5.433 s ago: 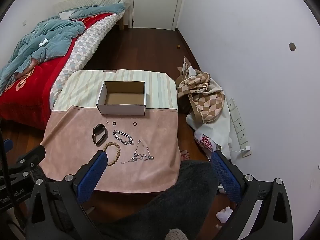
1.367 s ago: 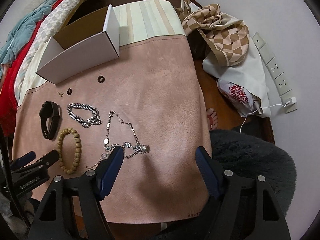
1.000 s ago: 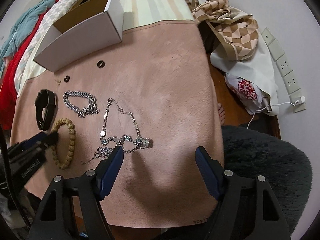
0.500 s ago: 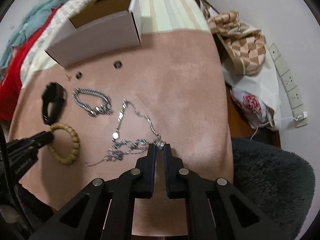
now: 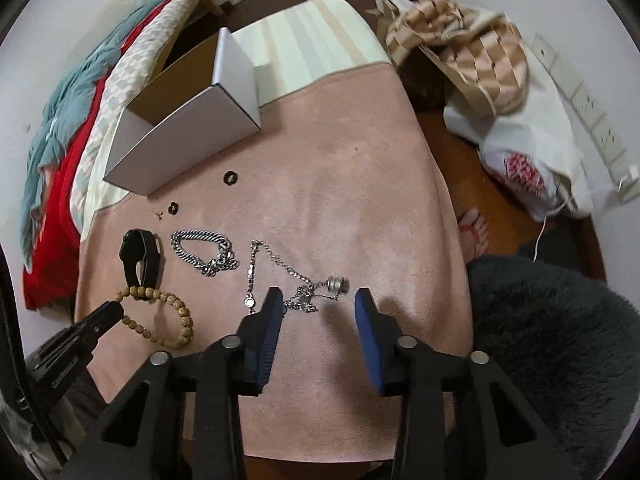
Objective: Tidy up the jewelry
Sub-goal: 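Carry the necklace and bead bracelet into the white box and open both tools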
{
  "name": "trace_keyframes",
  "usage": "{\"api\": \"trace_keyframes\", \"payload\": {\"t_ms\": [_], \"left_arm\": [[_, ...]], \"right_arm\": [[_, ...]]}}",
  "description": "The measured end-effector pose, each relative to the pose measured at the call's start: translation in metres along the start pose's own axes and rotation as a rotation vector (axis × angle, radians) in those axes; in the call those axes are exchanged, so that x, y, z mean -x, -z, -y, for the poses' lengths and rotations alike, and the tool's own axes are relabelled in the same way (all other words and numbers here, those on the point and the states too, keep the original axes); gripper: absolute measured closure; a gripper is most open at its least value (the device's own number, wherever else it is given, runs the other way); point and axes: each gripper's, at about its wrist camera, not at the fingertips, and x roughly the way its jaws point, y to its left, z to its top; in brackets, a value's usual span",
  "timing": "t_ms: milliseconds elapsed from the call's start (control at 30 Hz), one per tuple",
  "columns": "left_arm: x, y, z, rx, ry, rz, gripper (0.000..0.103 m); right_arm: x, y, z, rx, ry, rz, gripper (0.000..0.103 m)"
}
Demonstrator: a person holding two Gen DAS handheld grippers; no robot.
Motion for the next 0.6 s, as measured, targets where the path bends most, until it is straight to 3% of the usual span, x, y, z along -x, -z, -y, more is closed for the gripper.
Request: {"api": "trace_keyframes", "payload": {"t_ms": [167, 367, 400, 433, 600], "left_arm": [[-0.008, -0.001, 0.015, 0.004, 0.005, -0.003, 0.096], [-0.010, -0.002, 0.016, 0.003, 0.008, -0.009, 0.097], [-0.010, -0.002, 0.017, 0.003, 0.007, -0.009, 0.096], [-0.011, -0.002, 0.017, 0.003, 0.007, -0.009, 0.096], [-0.008, -0.003, 0.017, 0.009, 0.016, -0.003, 0.097]], "right_arm": [[-0.007, 0.000, 0.003, -0.012, -0.003, 0.000, 0.063], [-0.028, -0.005, -0.014, 0.055, 0.052, 0.015, 0.064], [-0.027, -0.005, -0.018, 0.073, 0.068, 0.036, 0.067], [-0.028, -0.005, -0.024, 0.105, 0.092, 0.045, 0.094], [-0.013, -0.001, -0.030, 0.107, 0.072, 0.092, 0.094]]}}
